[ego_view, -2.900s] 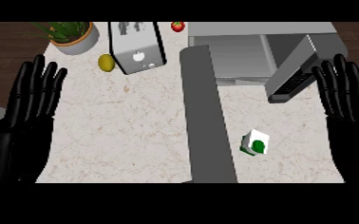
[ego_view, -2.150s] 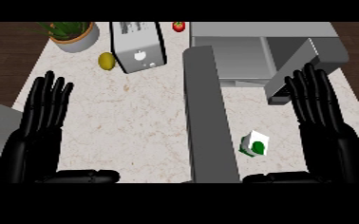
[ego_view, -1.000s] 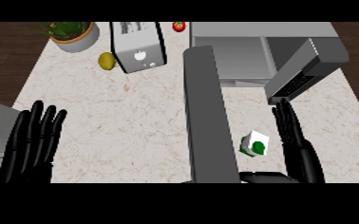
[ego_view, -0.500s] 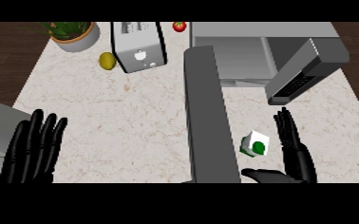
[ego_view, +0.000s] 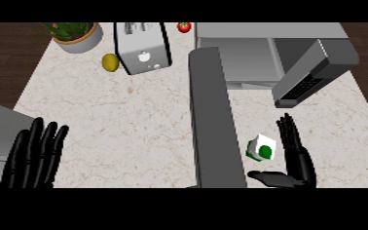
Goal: Pick up the milk, place it into the microwave and close the microwave
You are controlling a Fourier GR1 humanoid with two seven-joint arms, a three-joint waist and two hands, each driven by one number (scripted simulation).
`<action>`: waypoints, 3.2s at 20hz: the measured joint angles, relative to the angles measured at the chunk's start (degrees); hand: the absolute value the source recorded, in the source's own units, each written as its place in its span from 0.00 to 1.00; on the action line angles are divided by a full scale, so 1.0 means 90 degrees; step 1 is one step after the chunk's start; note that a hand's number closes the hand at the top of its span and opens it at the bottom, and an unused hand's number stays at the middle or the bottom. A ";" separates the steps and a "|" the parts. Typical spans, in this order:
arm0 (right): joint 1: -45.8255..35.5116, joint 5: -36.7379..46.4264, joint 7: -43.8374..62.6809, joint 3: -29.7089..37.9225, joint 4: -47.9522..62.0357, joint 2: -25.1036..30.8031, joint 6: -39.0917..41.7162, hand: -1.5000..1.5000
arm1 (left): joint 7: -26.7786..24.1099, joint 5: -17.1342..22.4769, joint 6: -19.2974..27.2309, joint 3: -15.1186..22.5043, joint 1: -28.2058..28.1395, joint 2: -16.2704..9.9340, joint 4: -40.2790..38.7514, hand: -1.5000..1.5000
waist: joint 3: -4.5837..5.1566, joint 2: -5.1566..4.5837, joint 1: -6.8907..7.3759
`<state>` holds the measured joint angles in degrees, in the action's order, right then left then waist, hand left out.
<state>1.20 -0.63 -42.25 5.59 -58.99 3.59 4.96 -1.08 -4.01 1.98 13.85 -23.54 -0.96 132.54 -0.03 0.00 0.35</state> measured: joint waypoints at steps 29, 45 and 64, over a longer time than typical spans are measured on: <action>-0.1112 0.0587 -0.1944 -0.0389 0.2329 0.0064 0.0354 1.00 | -0.0080 0.0150 0.0006 -0.0052 -0.0294 -0.0101 0.0155 0.00 | 0.0015 0.0020 -0.0025; -0.1112 0.0264 -0.0893 -0.0386 0.0594 -0.0079 -0.0205 1.00 | -0.0290 0.0739 -0.0280 -0.0605 -0.0600 -0.0223 0.0044 0.00 | 0.0006 0.0009 -0.0002; -0.4723 0.1150 0.0812 0.0300 0.3208 0.0289 -0.2393 1.00 | -0.0344 0.1054 -0.0613 -0.1052 -0.0285 -0.0364 -0.0293 0.00 | -0.0004 -0.0071 0.0193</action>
<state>-41.30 9.72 -34.94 8.29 -30.12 6.19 -16.58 -4.17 5.48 -3.54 4.38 -26.11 -4.24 129.90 -0.07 -0.64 2.08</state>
